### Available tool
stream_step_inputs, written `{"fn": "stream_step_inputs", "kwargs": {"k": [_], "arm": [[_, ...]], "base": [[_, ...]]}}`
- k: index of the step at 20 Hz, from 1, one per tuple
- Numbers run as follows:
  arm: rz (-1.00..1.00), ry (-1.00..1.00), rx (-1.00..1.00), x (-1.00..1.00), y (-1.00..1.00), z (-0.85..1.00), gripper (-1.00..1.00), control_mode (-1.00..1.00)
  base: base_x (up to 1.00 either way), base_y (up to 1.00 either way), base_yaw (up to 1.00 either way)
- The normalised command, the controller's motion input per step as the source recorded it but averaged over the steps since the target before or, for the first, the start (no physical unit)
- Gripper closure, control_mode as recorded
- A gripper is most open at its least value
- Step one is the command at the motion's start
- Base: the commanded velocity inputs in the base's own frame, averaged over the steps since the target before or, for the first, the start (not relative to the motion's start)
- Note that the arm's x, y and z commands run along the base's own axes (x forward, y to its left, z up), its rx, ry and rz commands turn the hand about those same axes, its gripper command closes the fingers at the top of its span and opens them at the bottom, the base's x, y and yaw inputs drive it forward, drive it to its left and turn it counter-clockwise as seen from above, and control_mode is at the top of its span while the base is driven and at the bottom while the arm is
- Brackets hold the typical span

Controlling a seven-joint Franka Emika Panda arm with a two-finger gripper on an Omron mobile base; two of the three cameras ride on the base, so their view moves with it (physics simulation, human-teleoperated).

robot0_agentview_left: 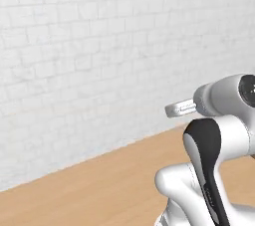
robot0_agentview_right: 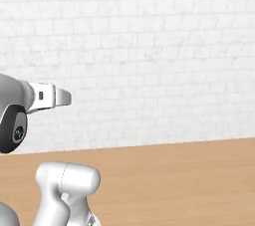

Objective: Place one lime and one fish in each tupperware on the nearby counter, to pack two identical lunches.

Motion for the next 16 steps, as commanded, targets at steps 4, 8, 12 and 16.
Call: {"fn": "stream_step_inputs", "kwargs": {"k": [4, 8, 12, 16], "arm": [[0.0, 0.0, 0.0, 0.0, 0.0, 0.0, -1.0, 1.0], [0.0, 0.0, 0.0, 0.0, 0.0, 0.0, -1.0, 1.0], [0.0, 0.0, 0.0, 0.0, 0.0, 0.0, -1.0, 1.0], [0.0, 0.0, 0.0, 0.0, 0.0, 0.0, -1.0, 1.0]], "base": [[0.08, 0.19, -1.0], [0.08, 0.21, -0.98], [0.34, 0.45, -0.88], [0.59, 0.72, -0.75]]}}
